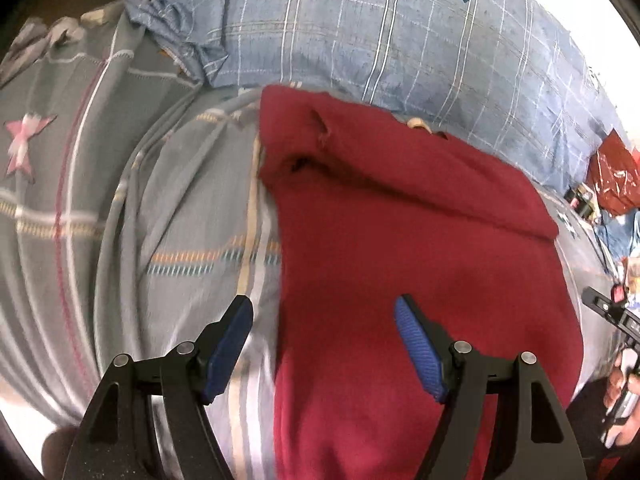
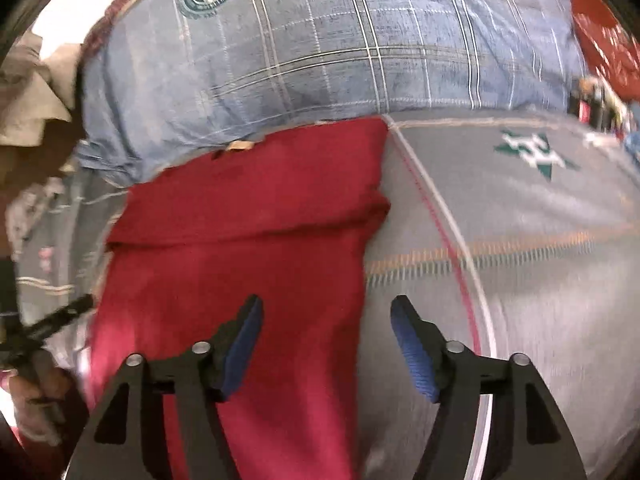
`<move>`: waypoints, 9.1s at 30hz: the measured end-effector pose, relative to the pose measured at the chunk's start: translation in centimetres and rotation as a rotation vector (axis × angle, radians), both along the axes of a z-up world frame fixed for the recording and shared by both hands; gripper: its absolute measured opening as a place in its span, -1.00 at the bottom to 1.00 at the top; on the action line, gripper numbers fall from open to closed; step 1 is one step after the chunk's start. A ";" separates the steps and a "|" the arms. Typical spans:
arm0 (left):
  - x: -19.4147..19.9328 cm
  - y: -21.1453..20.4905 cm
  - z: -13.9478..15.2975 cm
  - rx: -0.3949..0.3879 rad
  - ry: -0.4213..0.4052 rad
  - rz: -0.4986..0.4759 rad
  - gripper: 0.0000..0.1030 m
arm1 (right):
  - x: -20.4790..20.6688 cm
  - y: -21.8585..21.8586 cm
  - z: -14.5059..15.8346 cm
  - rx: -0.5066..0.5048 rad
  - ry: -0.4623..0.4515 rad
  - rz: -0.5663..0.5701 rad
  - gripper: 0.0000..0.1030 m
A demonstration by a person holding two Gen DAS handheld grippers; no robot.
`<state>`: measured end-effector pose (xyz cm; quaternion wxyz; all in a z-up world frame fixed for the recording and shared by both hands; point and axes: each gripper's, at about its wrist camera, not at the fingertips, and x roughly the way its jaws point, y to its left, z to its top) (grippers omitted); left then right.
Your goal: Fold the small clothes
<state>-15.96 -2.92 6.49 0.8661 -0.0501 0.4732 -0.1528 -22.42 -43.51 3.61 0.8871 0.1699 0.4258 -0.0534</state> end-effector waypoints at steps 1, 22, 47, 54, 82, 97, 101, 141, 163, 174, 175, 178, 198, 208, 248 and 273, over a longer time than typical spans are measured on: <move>-0.6 0.2 0.1 0.003 -0.004 -0.004 0.42 | -1.4 0.0 0.0 0.015 0.000 0.005 0.35; -10.7 1.6 -1.0 -0.030 0.112 -0.084 0.42 | -12.4 1.2 -3.9 0.057 0.129 0.063 0.39; -11.0 2.4 -5.5 -0.082 0.287 -0.052 0.42 | -13.3 2.6 -6.5 0.244 0.200 0.222 0.40; -9.9 2.5 -6.8 -0.131 0.331 -0.047 0.39 | -12.9 2.0 -7.3 0.342 0.211 0.254 0.42; -11.0 0.1 -6.8 -0.037 0.308 -0.054 -0.72 | -12.8 4.5 -5.8 0.153 0.247 0.344 -0.76; -12.5 3.6 1.3 -0.214 0.103 -0.085 -0.87 | -12.8 3.5 0.1 0.309 0.005 0.376 -0.82; -11.4 4.9 2.8 -0.245 0.041 -0.076 -0.87 | -11.9 3.1 1.5 0.361 -0.086 0.353 -0.83; 0.6 -0.2 6.5 -0.184 -0.199 0.015 -0.87 | 0.7 -3.2 7.2 0.332 -0.348 0.139 -0.83; 8.9 -3.3 5.8 -0.167 -0.191 0.064 -0.87 | 8.4 -5.2 7.0 0.310 -0.313 0.107 -0.83; 13.2 -5.6 4.1 -0.140 -0.154 0.083 -0.87 | 11.3 -6.2 5.7 0.322 -0.289 0.082 -0.83; 13.8 -5.9 3.8 -0.133 -0.148 0.083 -0.87 | 11.6 -6.4 5.5 0.320 -0.281 0.079 -0.83; 15.3 -6.6 3.0 -0.117 -0.132 0.083 -0.87 | 12.6 -6.9 4.8 0.322 -0.262 0.071 -0.83; 23.4 -7.1 -2.5 -0.182 -0.018 0.079 -0.40 | 21.4 -8.4 0.0 0.257 -0.104 0.069 -0.61; 20.8 -4.9 0.6 -0.196 -0.152 0.123 0.47 | 17.9 -10.2 2.5 0.343 -0.205 0.010 0.06; 12.7 -5.8 1.2 0.084 -0.097 0.154 0.49 | 22.0 2.6 3.8 -0.041 -0.038 0.217 0.26; 14.5 -3.1 -2.5 0.001 0.022 0.158 0.49 | 36.6 20.7 -3.7 -0.072 0.121 0.466 0.04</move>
